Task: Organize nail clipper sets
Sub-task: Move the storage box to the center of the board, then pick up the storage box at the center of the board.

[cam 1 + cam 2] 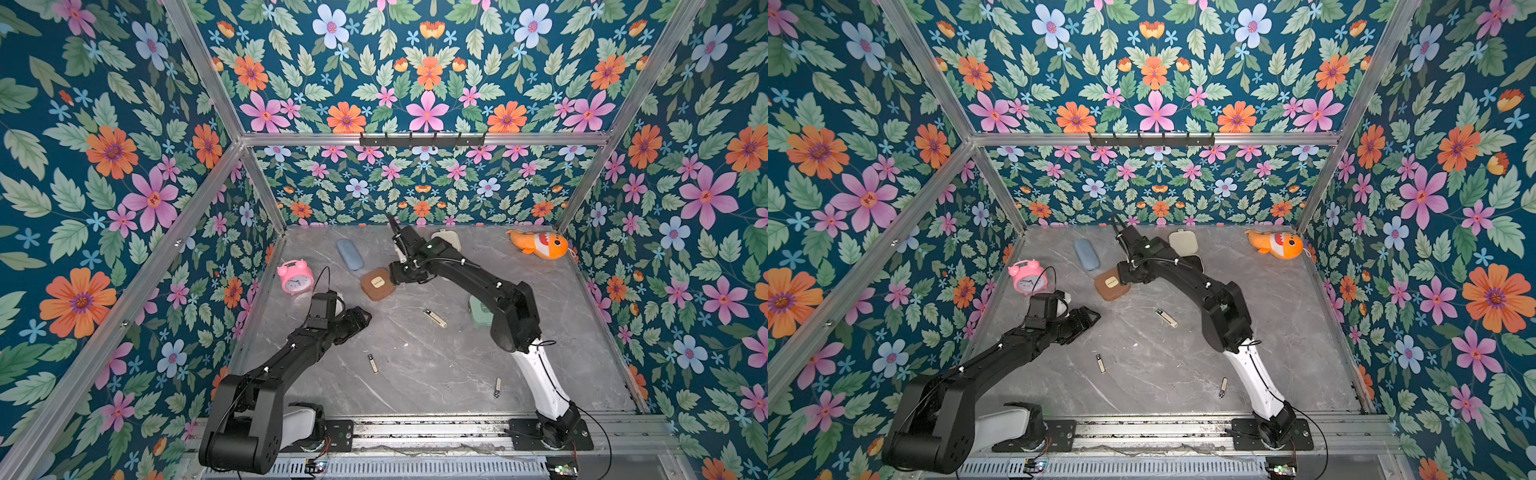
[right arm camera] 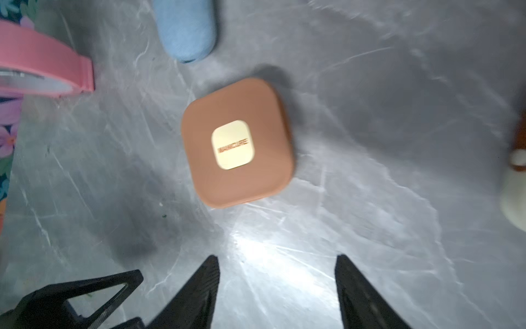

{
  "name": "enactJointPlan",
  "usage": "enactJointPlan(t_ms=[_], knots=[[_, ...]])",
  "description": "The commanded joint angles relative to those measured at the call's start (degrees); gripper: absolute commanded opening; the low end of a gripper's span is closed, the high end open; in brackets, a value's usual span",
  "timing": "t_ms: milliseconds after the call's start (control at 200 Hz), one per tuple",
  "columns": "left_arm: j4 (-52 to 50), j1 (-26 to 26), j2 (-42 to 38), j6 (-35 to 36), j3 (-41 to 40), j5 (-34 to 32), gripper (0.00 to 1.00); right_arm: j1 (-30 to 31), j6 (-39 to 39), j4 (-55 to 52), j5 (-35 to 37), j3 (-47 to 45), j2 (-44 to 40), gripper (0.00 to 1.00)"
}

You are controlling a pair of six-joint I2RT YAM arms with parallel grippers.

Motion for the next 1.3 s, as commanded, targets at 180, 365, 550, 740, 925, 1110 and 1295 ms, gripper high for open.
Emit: enactJointPlan(t_ms=[180,365,550,740,925,1110,1295], knots=[[3.71,-10.11,5.26,-2.34,5.36,-4.04,0.75,-11.63,0.73,1.2,3.04,-15.22,-7.99,0.47],[6.78,-14.28,9.7,-5.08,7.67,-4.27,0.74,-17.03,-0.14,1.65,2.88,-17.25,-7.27,0.44],[6.79,-15.04,11.08,-5.58,8.84,-4.43,0.74,-20.34,-1.2,0.95,2.89,-14.5,-4.52,0.39],[6.41,-15.14,11.9,-5.75,9.15,-4.62,0.74,-21.99,-1.98,-0.33,2.7,-9.85,-0.59,0.37],[6.78,-15.13,12.45,-6.2,9.08,-4.44,0.74,-22.84,-2.68,-2.43,3.26,-4.59,3.09,0.37],[6.87,-15.13,12.97,-6.26,9.15,-4.36,0.74,-23.82,-3.03,-3.26,3.05,-1.42,5.72,0.36],[7.65,-15.13,14.03,-6.39,9.24,-3.85,0.74,-23.8,-3.48,-4.94,3.14,1.05,8.88,0.35]])
